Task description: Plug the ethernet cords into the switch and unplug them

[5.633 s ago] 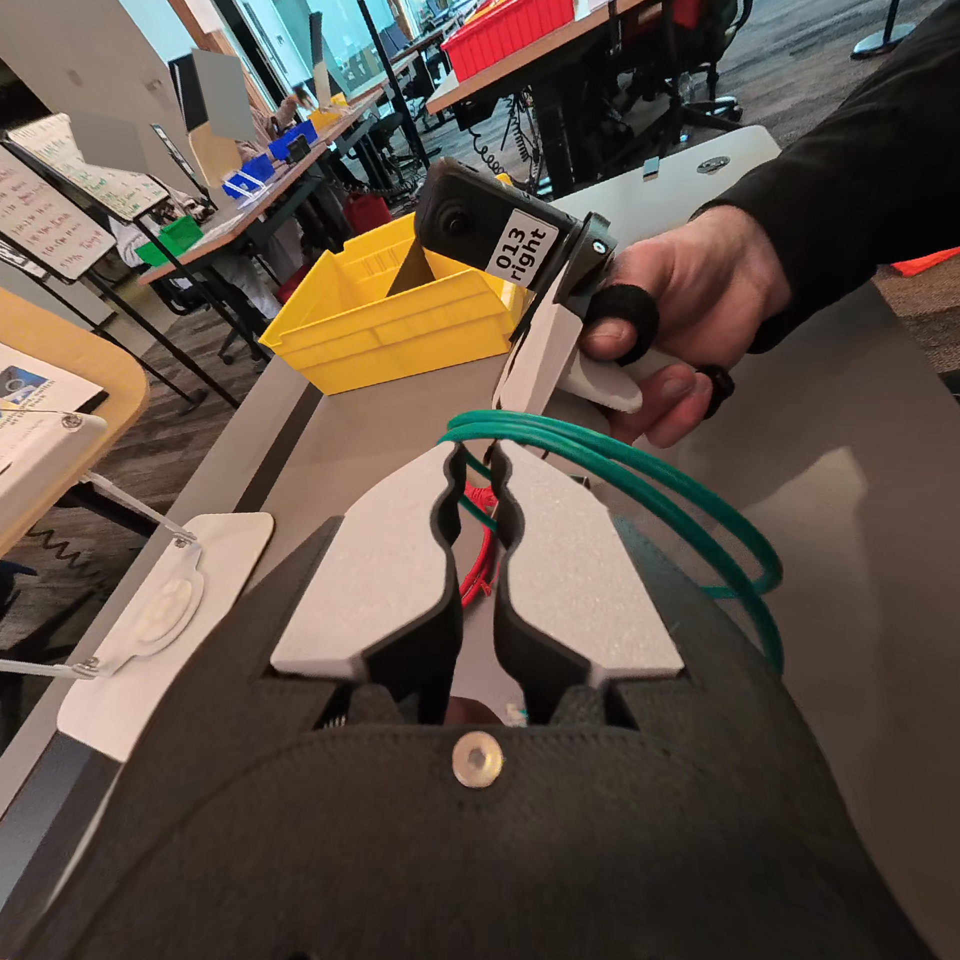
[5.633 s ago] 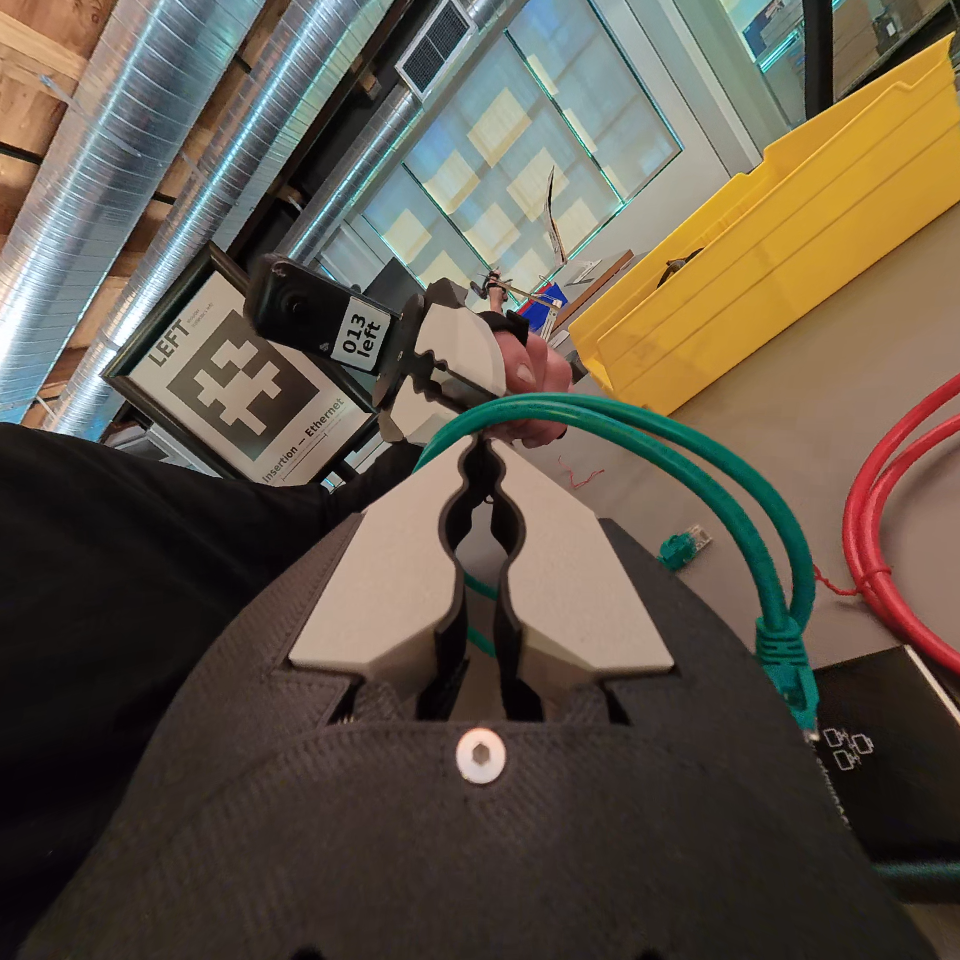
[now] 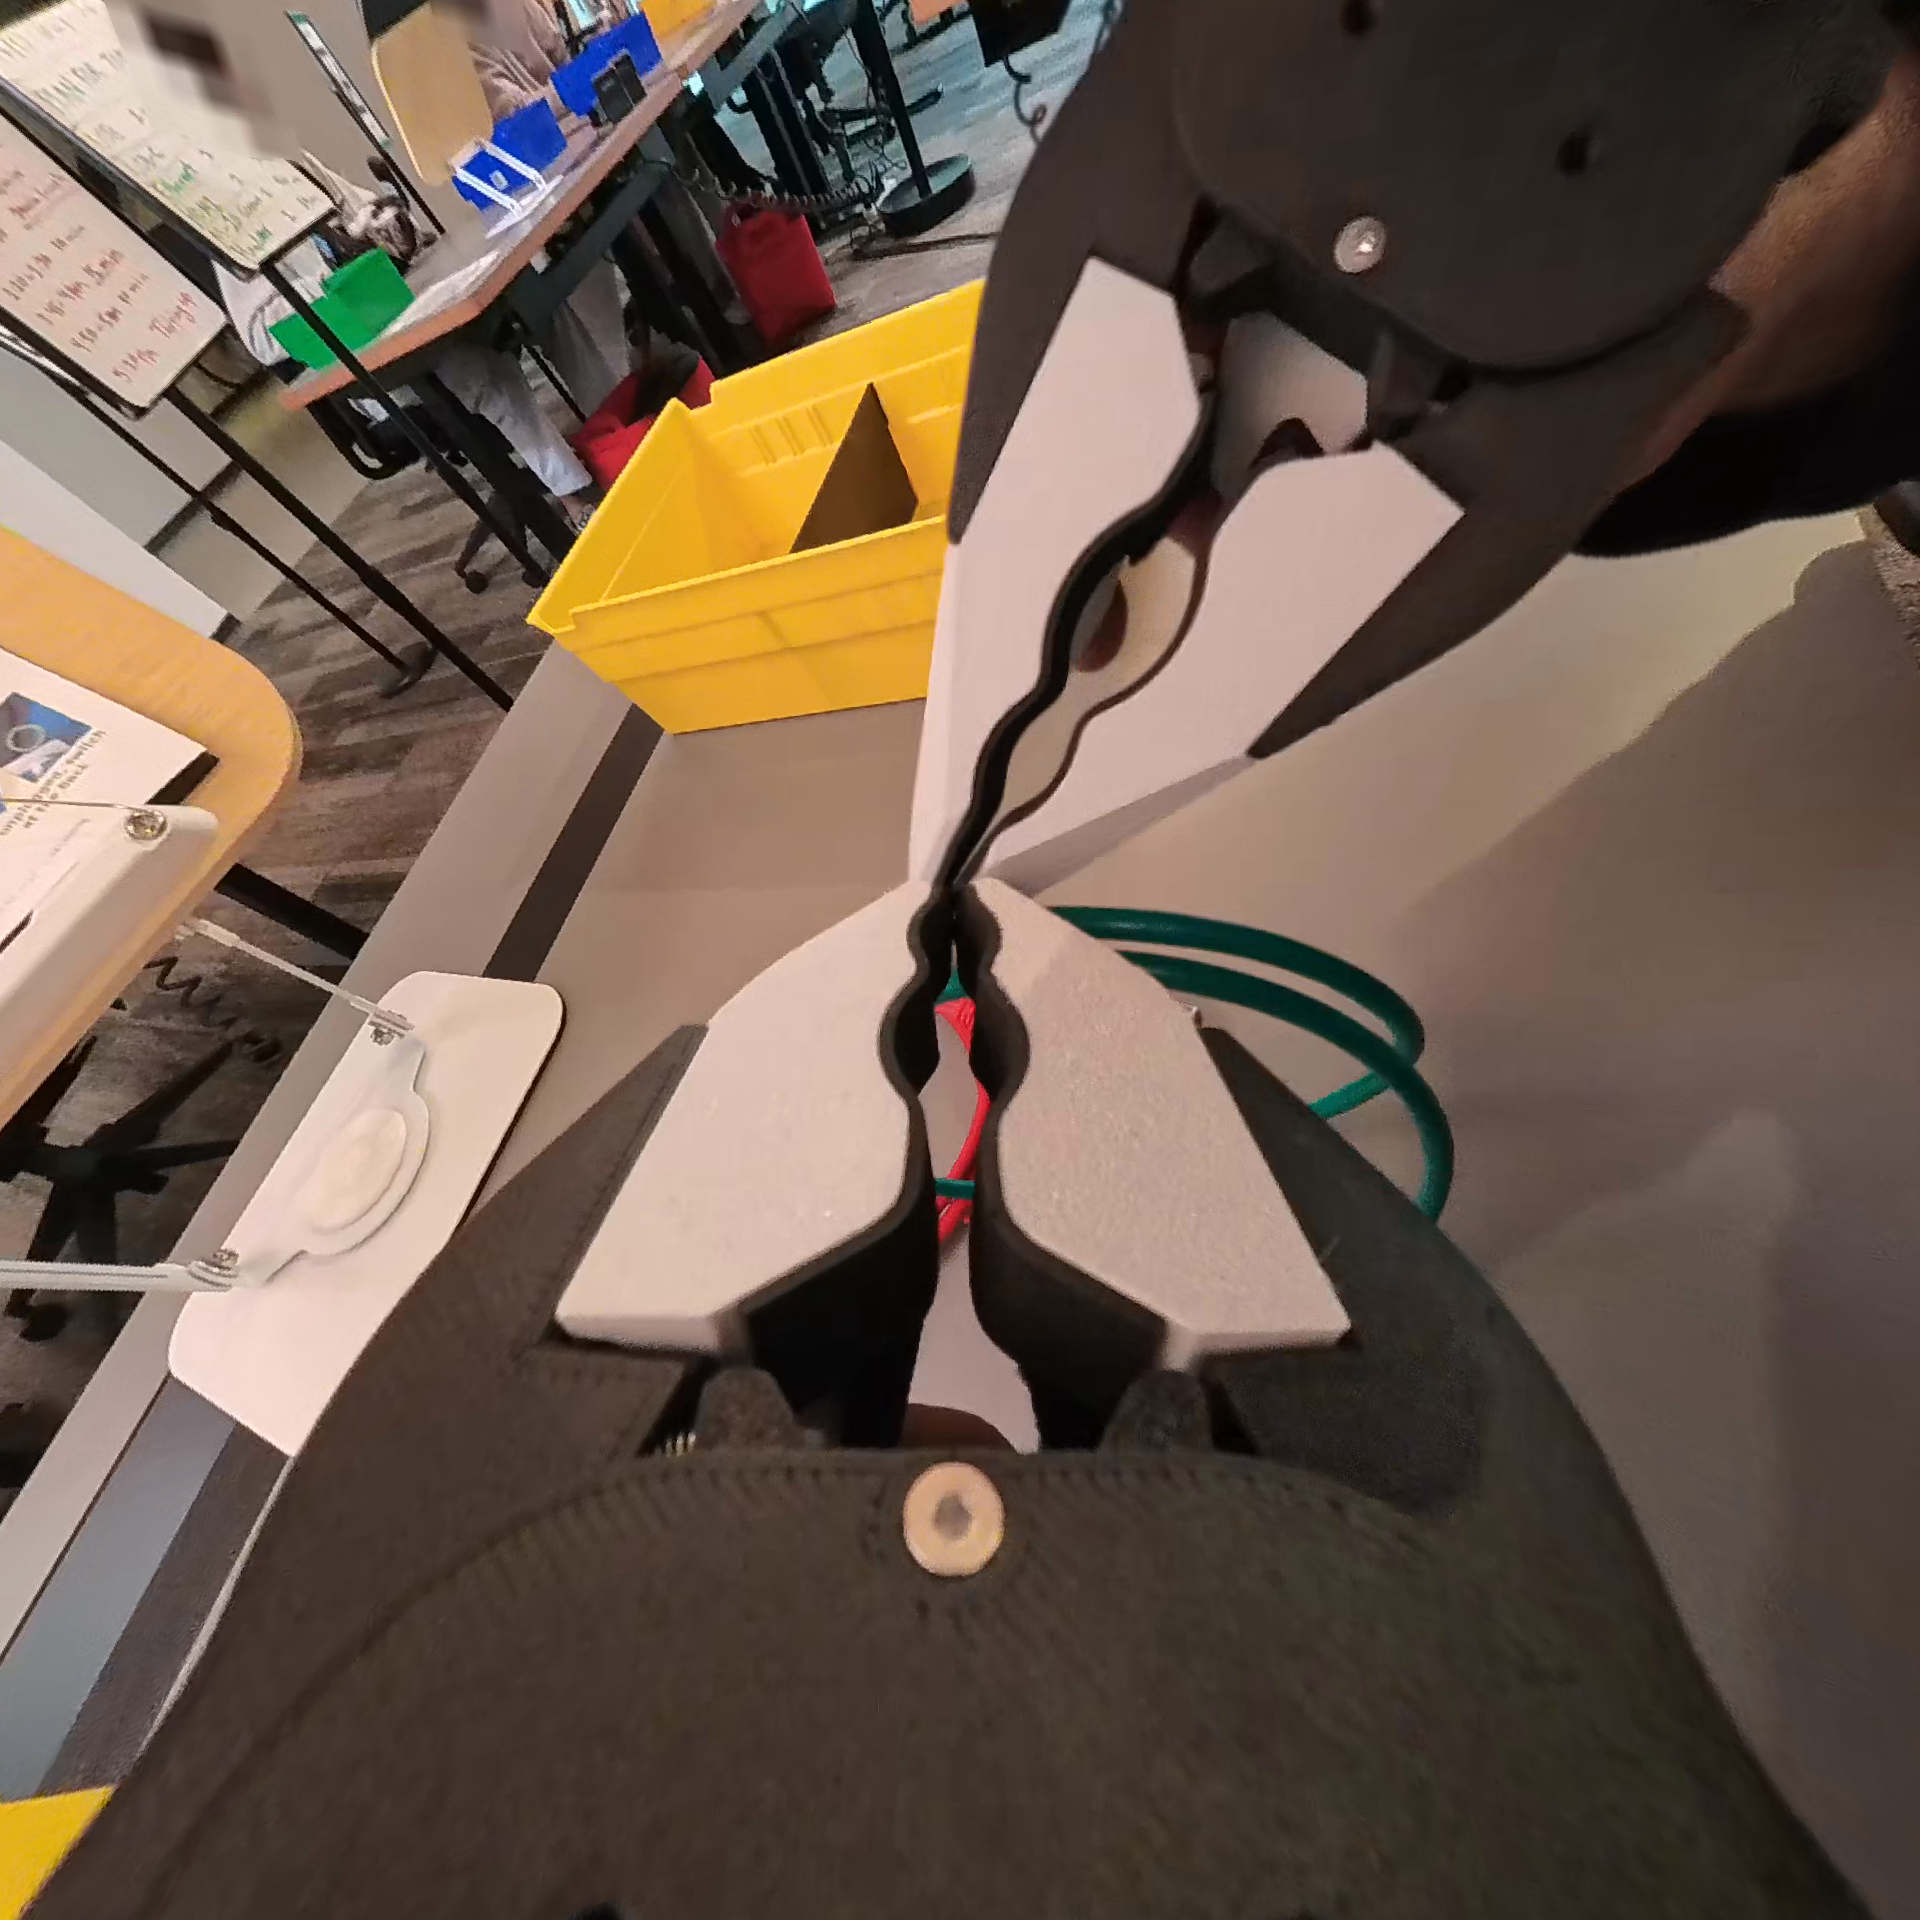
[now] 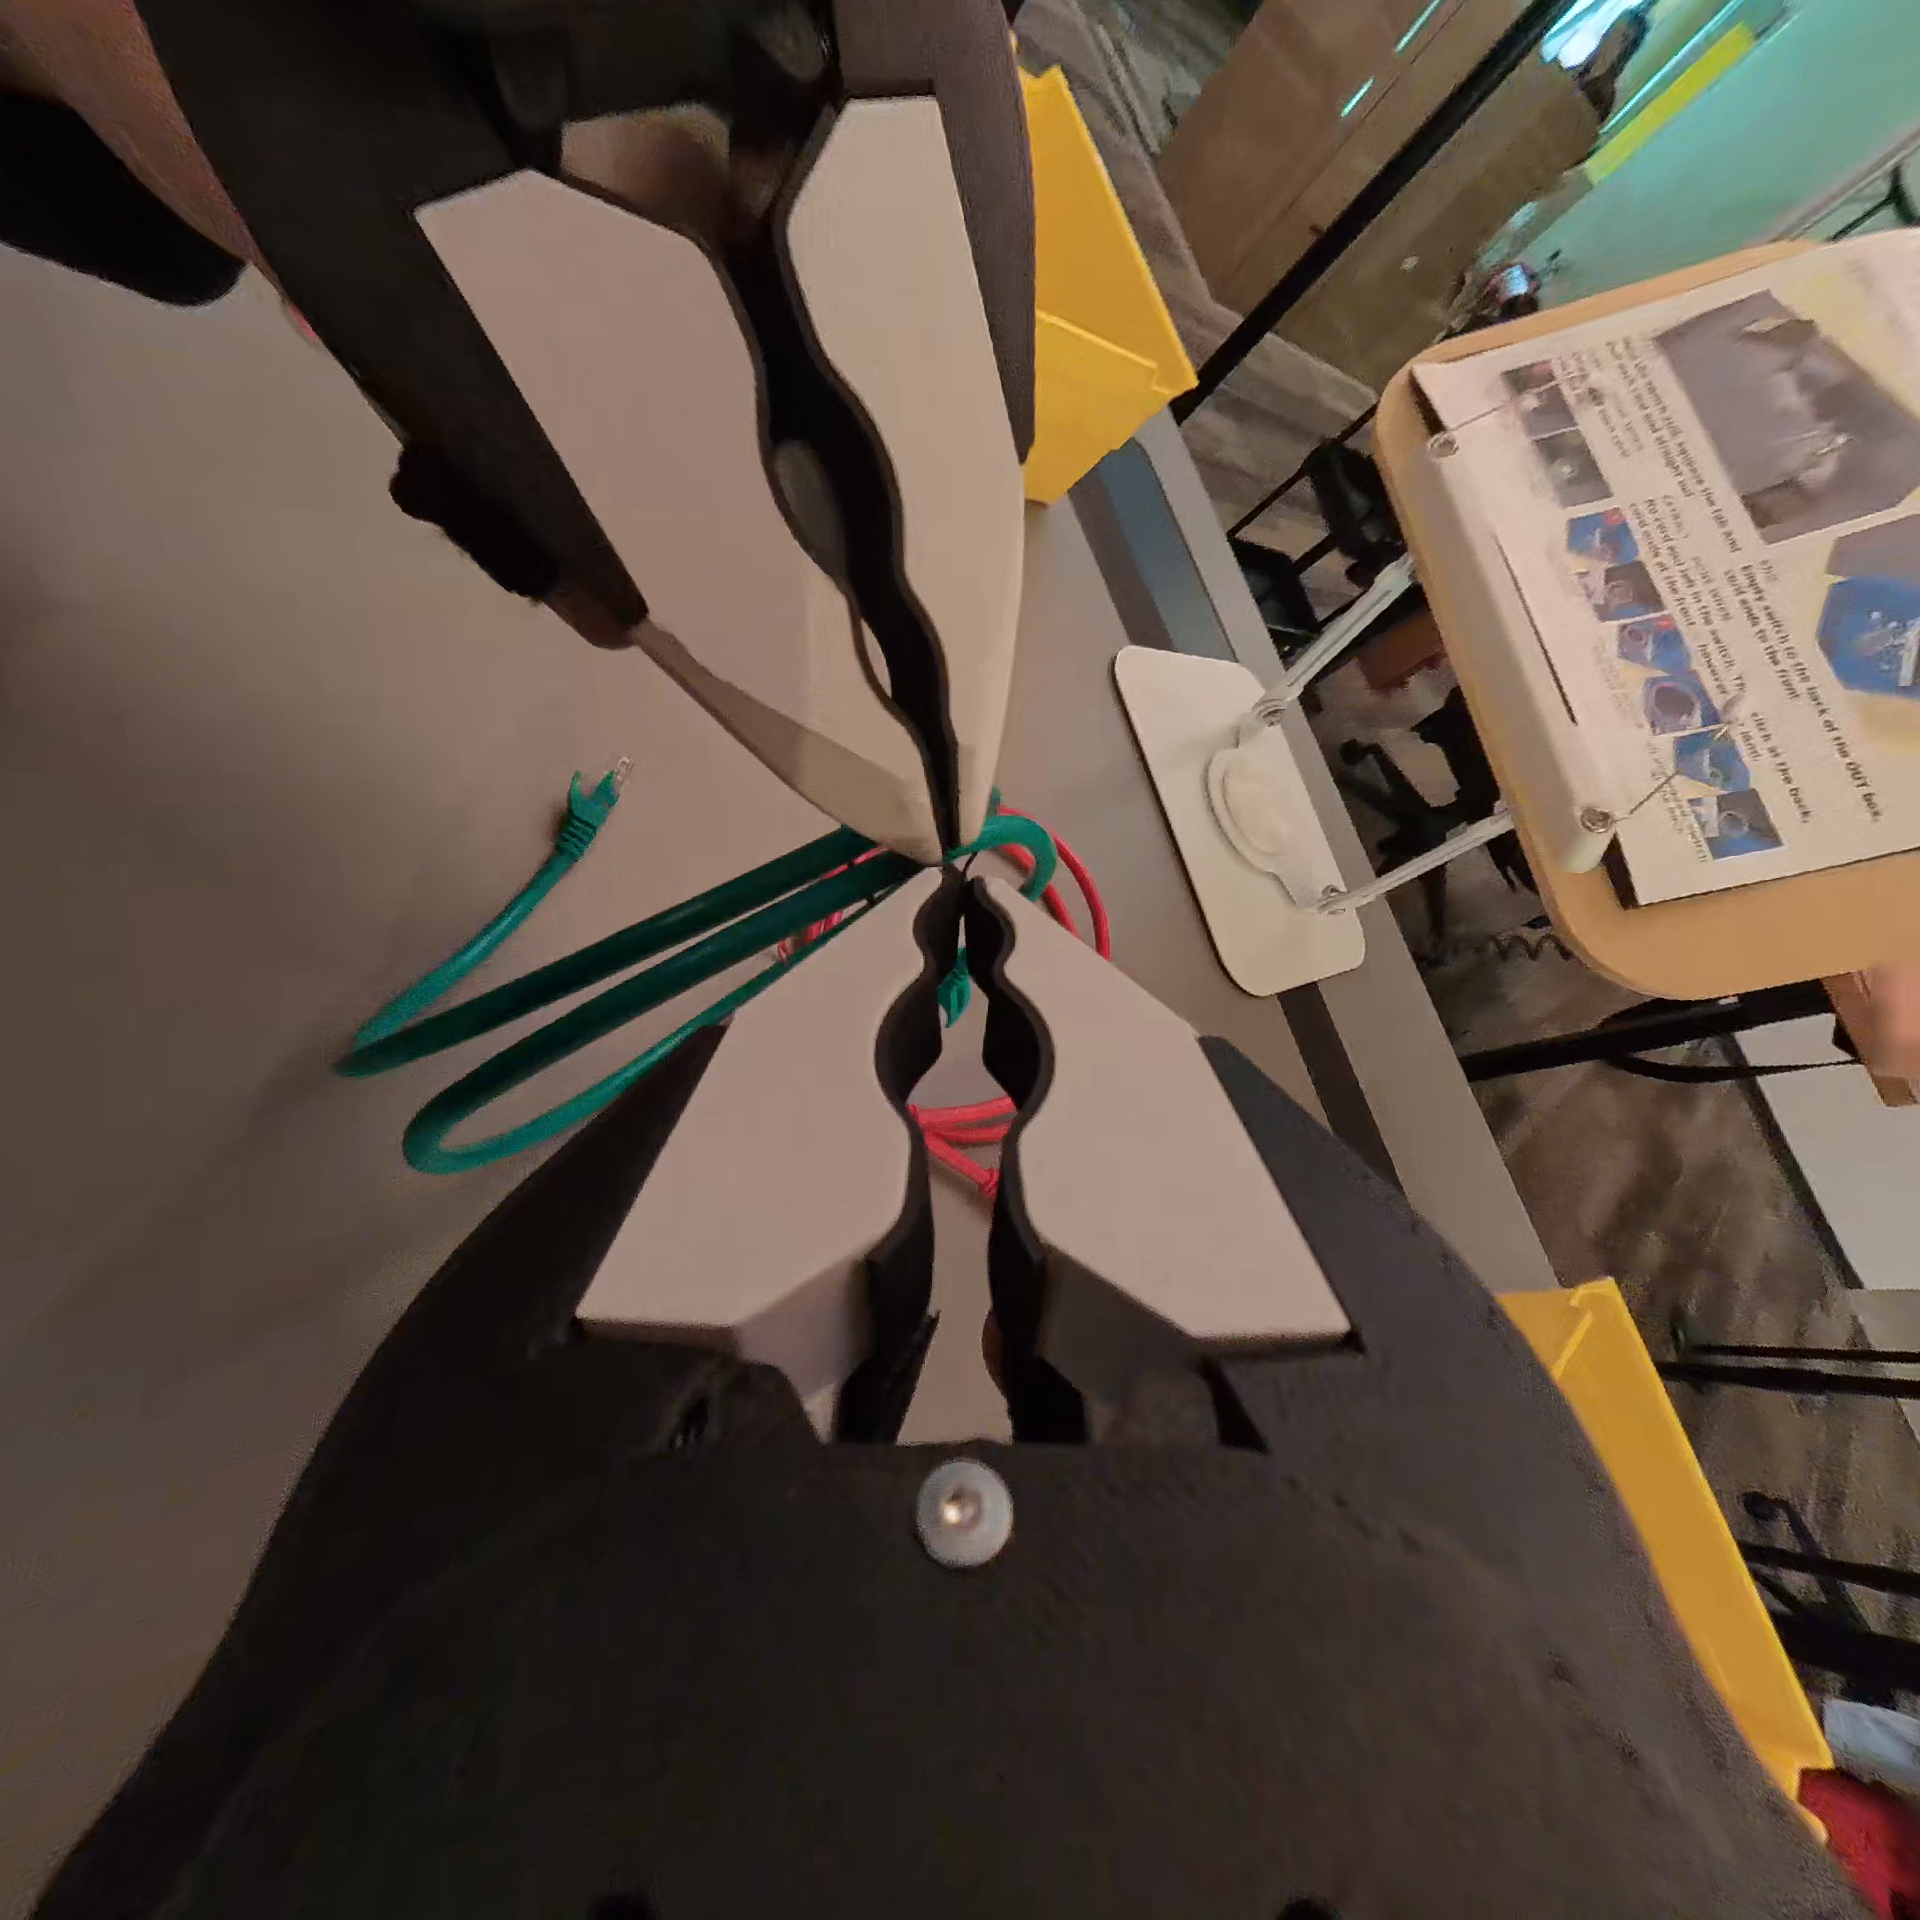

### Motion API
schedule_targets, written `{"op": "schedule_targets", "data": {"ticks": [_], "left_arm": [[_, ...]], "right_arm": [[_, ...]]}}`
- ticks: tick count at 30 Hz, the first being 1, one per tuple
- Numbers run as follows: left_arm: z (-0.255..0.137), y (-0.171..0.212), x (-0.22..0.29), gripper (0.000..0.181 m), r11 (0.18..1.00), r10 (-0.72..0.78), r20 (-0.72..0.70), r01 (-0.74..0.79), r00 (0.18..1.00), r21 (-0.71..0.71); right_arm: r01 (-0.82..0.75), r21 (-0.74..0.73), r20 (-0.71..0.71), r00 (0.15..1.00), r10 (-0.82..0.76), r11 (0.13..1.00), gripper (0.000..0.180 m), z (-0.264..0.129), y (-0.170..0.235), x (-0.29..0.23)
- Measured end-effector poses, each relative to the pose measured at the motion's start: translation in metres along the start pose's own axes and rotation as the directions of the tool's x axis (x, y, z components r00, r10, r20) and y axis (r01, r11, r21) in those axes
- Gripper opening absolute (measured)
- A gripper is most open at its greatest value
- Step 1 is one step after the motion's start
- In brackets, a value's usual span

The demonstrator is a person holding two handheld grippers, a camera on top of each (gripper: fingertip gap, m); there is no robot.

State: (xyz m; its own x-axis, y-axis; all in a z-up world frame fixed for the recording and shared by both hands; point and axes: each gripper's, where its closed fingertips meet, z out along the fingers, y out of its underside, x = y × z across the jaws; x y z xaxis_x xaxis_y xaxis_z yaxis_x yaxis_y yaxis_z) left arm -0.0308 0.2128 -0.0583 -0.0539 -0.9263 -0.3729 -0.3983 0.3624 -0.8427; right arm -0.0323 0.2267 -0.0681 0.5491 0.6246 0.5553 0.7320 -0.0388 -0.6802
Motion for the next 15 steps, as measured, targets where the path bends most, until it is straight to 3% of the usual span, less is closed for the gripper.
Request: {"op": "schedule_targets", "data": {"ticks": [4, 8, 11, 13, 15], "left_arm": [[0.001, 0.001, -0.003, 0.001, 1.0, -0.019, 0.012, 0.019, 1.0, -0.002], [-0.003, -0.001, -0.009, 0.001, 0.998, -0.059, 0.028, 0.058, 0.998, 0.028], [-0.004, -0.001, -0.012, 0.001, 0.997, -0.071, 0.043, 0.07, 0.997, 0.033], [-0.004, -0.002, -0.014, 0.001, 0.995, -0.087, 0.052, 0.085, 0.995, 0.047], [-0.005, -0.004, -0.015, 0.001, 0.993, -0.104, 0.052, 0.101, 0.993, 0.064]], "right_arm": [[0.104, 0.012, -0.129, 0.986, -0.101, 0.995, 0.0, -0.002, -0.003, 0.006], [-0.192, 0.241, -0.059, 0.976, 0.212, 0.951, 0.0, -0.009, -0.018, 0.012], [-0.498, 0.341, 0.123, 0.865, 0.487, 0.797, 0.0, -0.007, -0.016, 0.014], [-0.604, 0.383, 0.236, 0.795, 0.559, 0.699, 0.0, -0.009, -0.018, 0.014], [-0.555, 0.418, 0.219, 0.83, 0.514, 0.719, 0.0, -0.01, -0.018, 0.012]]}}
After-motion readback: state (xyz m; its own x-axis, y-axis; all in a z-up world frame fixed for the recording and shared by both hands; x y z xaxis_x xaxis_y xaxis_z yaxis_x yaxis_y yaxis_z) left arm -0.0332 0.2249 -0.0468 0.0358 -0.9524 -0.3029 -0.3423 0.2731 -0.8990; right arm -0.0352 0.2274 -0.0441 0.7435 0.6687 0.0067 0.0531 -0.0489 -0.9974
